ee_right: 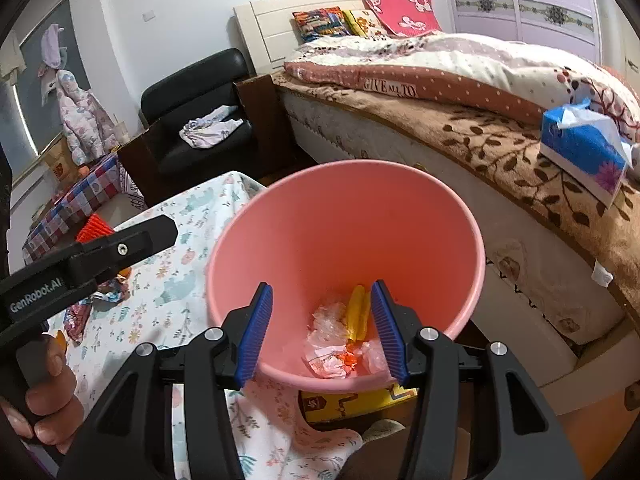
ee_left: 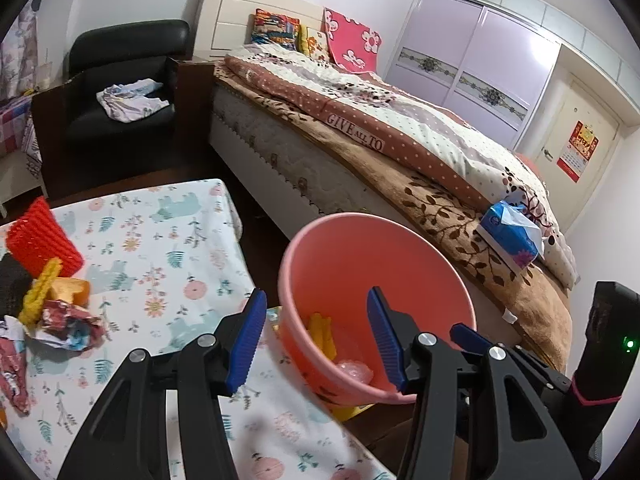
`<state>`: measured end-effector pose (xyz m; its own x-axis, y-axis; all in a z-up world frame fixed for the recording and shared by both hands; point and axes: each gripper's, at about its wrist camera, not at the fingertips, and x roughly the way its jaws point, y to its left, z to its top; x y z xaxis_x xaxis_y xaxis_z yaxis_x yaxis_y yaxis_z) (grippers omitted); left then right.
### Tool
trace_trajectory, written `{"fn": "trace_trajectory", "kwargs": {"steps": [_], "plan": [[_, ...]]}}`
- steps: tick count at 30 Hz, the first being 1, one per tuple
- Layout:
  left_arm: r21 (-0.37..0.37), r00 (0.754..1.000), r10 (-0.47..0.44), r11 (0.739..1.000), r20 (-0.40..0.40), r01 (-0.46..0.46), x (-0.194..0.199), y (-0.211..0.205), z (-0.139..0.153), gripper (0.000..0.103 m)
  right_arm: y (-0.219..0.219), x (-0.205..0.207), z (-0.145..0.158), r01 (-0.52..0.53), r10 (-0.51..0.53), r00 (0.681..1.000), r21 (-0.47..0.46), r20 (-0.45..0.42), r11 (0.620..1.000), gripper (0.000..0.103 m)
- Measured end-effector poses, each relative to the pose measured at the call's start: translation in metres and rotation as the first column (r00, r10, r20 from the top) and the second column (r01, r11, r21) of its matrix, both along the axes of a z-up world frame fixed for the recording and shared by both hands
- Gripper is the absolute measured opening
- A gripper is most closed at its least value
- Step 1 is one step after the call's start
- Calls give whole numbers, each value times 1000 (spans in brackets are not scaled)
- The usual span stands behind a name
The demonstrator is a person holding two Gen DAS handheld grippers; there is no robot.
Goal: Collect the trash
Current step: 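Carry both items over the pink bucket and open both tools to drop them, then move both tools back to the table toward the black mesh pad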
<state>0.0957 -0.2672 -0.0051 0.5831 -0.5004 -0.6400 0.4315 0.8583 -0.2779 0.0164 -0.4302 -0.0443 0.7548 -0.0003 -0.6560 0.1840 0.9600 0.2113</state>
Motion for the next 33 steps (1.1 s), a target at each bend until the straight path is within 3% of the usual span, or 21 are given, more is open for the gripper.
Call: {"fn": "trace_trajectory", "kwargs": {"steps": [17,33], "plan": [[54,990,140,988,35,-142,-19,86,9,52,55,-5,15,-96,97,995,-30,38,995,52],[90,950,304,946,74,-310,-40,207,6,52,119,6,12,-220,220,975,-36,7,975,52]]}}
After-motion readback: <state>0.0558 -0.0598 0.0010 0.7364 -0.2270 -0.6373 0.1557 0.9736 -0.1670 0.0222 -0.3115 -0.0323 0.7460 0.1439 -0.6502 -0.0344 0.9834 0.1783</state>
